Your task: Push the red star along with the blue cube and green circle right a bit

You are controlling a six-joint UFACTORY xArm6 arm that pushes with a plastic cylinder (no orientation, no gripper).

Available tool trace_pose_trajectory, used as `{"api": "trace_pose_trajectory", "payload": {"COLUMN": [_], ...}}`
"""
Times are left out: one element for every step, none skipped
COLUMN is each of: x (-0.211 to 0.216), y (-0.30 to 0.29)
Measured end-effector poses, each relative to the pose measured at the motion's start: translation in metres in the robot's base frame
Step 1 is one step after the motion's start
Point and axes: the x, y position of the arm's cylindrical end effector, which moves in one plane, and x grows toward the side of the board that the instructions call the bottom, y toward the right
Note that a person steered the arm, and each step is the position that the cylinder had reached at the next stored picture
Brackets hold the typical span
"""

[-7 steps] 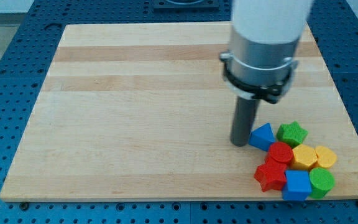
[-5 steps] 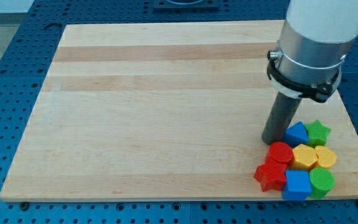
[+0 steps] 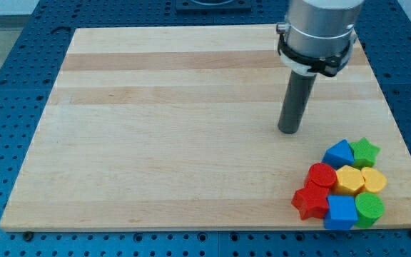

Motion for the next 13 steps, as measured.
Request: {"api": "trace_pose_trajectory", "payload": {"x": [-0.001, -0.003, -0.005, -0.014, -0.010, -0.001, 0.043, 0.104, 0.142, 0.151, 0.152, 0.152, 0.152], "y": [-0.012, -0.020, -0.022, -0.040, -0.118, -0.187, -0.232, -0.249, -0.248, -0.222, -0.192, -0.163, -0.152]}}
